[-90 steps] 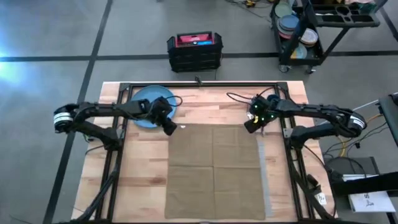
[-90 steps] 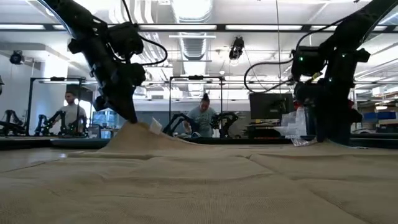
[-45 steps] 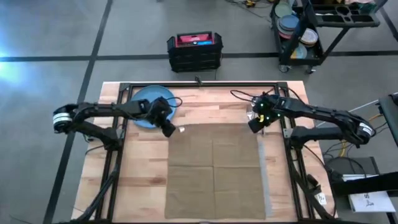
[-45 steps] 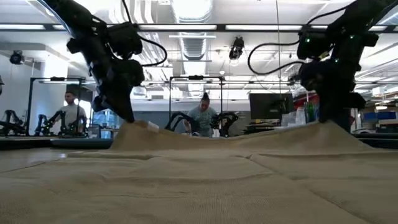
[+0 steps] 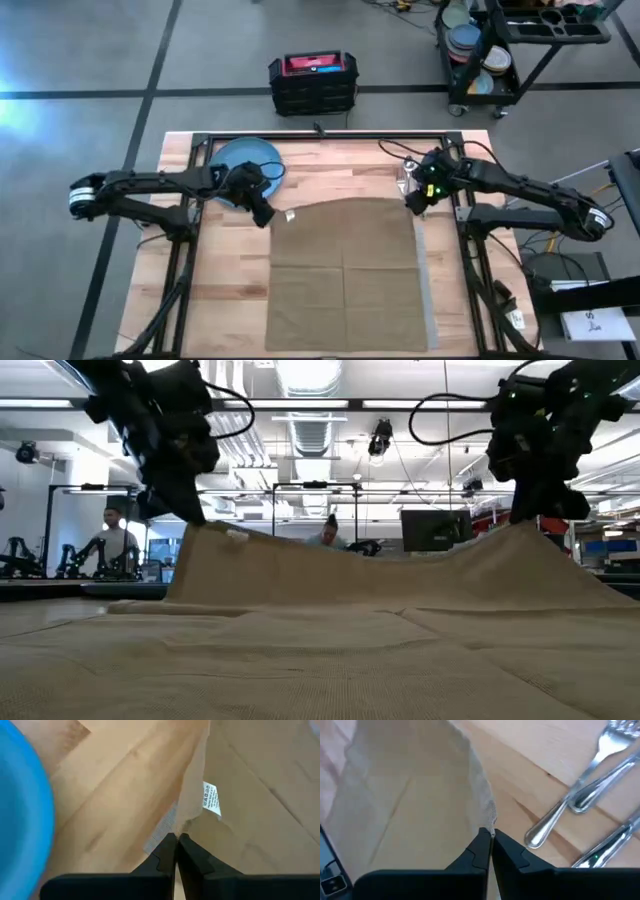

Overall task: Set table place
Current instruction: Fold the brown table napkin

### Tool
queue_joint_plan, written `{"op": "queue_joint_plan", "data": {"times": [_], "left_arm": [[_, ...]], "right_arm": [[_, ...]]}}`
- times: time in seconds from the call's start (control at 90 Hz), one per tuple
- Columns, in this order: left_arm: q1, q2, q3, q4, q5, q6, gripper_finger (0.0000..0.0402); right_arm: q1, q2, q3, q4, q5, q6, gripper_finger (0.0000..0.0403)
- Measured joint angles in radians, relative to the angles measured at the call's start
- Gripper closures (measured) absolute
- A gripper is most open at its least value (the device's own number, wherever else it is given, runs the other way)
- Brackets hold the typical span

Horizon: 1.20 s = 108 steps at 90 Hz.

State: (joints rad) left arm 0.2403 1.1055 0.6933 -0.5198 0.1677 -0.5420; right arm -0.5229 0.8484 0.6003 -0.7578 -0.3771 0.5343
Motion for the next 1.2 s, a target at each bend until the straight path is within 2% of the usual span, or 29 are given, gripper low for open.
{"op": "queue_joint_plan", "data": {"times": [0.511, 0.789, 0.967, 1.2], "left_arm": [[-0.15, -0.077, 0.0, 0.087, -0.001, -0.129, 0.0401], [-0.209, -0.102, 0.0, 0.121, -0.019, -0.178, 0.0401], [-0.226, -0.105, 0.0, 0.103, -0.045, -0.193, 0.0401], [-0.227, -0.122, 0.0, 0.124, -0.05, -0.201, 0.0402]], "right_arm": [[0.146, -0.176, 0.0, 0.022, 0.046, 0.125, 0.0403], [0.217, -0.229, 0.0, 0.021, 0.06, 0.175, 0.0403], [0.28, -0.258, 0.0, 0.022, 0.07, 0.209, 0.0403], [0.362, -0.287, 0.028, 0.039, 0.15, 0.252, 0.0403]]}}
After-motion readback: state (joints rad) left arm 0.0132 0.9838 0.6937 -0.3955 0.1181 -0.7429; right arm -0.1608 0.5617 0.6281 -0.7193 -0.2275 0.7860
